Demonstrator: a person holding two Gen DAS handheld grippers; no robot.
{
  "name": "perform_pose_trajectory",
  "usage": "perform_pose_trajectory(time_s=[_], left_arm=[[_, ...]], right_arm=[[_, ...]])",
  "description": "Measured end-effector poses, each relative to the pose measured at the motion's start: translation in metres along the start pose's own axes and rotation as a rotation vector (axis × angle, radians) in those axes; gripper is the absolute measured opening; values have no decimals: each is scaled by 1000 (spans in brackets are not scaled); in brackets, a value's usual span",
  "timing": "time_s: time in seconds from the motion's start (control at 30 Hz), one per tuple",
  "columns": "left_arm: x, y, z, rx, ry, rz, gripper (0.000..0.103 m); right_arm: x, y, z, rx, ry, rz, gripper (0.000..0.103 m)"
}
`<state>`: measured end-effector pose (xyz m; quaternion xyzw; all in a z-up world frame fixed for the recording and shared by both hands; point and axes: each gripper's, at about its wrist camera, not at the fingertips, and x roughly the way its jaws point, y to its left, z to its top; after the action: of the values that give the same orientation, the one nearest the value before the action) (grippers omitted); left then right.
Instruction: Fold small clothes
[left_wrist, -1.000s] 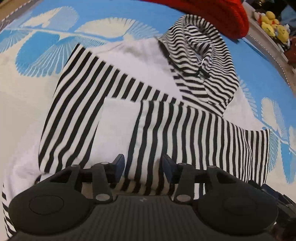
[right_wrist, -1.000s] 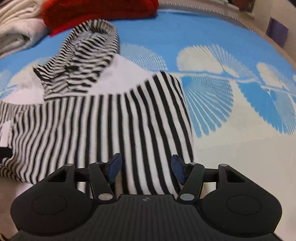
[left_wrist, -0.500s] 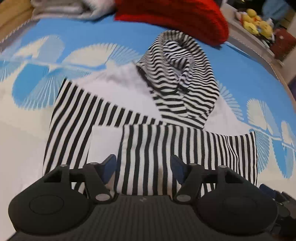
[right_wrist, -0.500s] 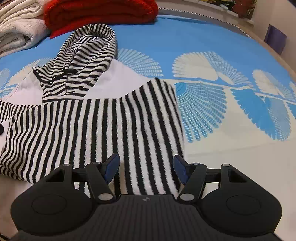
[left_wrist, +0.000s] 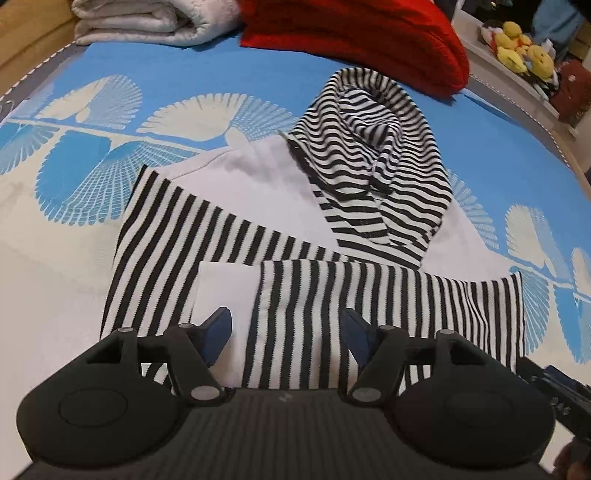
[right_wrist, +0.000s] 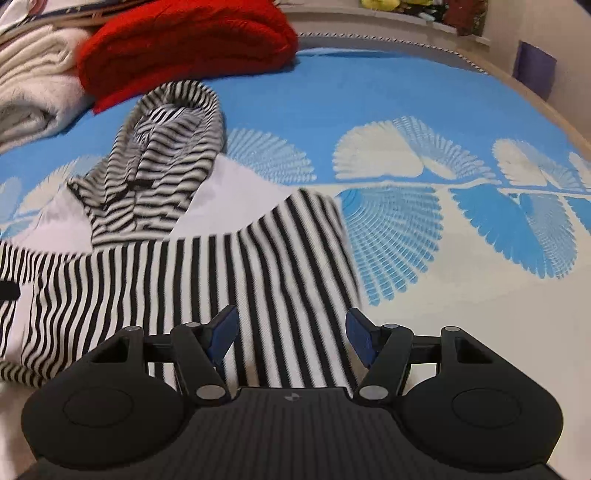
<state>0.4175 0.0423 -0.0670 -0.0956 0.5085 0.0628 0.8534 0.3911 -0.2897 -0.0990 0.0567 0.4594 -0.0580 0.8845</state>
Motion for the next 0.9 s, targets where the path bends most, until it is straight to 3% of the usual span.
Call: perform_pose_trajectory(time_s=[0.5, 0.9], left_arm=[[-5, -27, -2, 25, -111, 24, 70], [-24, -46, 1, 204, -288, 63, 67]], right_arm=[[-27, -43, 6, 51, -23, 23, 65], [-27, -69, -1, -9, 40, -9, 65]])
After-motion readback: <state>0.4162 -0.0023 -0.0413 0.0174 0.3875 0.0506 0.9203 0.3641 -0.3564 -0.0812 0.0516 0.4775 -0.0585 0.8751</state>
